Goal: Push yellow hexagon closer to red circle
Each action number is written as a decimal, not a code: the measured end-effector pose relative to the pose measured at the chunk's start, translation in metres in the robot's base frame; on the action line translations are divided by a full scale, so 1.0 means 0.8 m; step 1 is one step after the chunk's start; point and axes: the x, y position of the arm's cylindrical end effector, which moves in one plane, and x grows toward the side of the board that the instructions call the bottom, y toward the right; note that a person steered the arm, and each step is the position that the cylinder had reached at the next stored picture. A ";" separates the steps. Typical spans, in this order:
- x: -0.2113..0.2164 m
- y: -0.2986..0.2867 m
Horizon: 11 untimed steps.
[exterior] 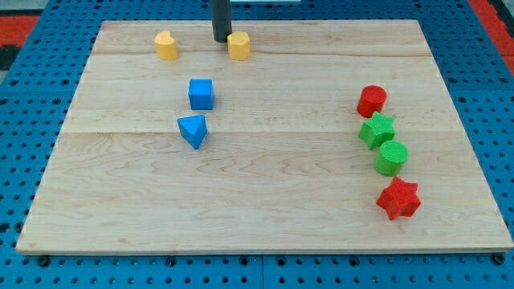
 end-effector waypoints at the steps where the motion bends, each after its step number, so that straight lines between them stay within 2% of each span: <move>1: 0.032 0.060; 3: 0.099 0.199; 4: 0.119 0.239; 5: 0.120 0.241; 7: 0.160 0.231; 9: 0.159 0.238; 11: 0.134 0.243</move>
